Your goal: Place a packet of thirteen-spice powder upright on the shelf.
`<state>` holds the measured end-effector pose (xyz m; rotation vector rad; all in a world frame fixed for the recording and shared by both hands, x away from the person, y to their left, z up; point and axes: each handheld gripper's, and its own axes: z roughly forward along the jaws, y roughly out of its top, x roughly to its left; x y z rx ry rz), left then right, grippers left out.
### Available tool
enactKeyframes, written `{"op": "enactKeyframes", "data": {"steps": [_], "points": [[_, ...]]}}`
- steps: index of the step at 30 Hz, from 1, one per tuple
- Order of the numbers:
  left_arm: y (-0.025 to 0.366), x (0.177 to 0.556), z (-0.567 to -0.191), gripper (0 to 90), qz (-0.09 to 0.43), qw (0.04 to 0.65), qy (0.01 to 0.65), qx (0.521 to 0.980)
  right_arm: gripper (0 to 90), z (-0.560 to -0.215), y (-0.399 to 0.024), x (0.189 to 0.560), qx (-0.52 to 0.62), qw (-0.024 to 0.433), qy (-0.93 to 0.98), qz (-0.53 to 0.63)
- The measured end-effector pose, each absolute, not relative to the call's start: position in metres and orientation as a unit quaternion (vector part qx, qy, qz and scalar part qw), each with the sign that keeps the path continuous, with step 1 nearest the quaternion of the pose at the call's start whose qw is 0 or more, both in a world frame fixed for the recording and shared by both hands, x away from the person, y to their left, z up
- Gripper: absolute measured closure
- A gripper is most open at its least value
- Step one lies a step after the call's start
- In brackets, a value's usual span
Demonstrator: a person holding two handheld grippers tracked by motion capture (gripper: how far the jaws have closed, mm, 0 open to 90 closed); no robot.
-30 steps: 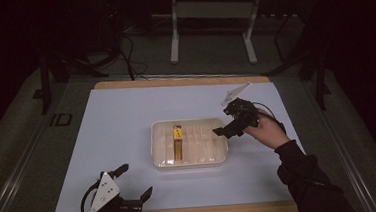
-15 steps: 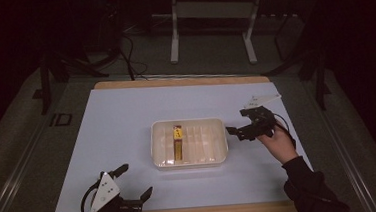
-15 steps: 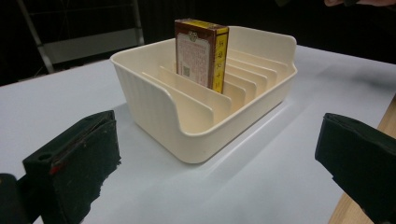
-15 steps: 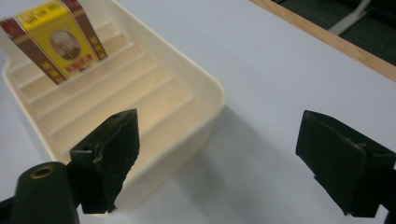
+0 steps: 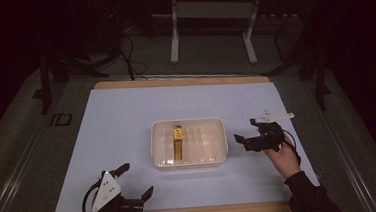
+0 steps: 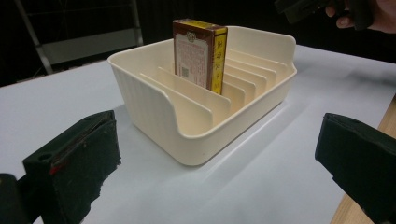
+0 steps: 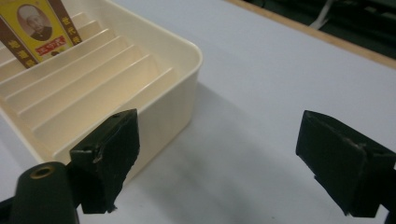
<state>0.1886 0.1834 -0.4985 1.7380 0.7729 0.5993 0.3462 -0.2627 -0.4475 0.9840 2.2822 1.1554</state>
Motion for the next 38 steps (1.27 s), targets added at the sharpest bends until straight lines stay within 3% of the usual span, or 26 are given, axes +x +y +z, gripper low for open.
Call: {"op": "enactKeyframes", "data": {"steps": [20, 38], "points": [[0.182, 0.188, -0.496, 0.0, 0.248, 0.548, 0.317, 0.734, 13.3, -0.468, -0.292, 0.331, 0.410, 0.248, 0.756, 0.447], [0.184, 0.188, -0.496, 0.0, 0.242, 0.551, 0.324, 0.730, 13.5, -0.475, -0.290, 0.334, 0.421, 0.246, 0.751, 0.445]]}}
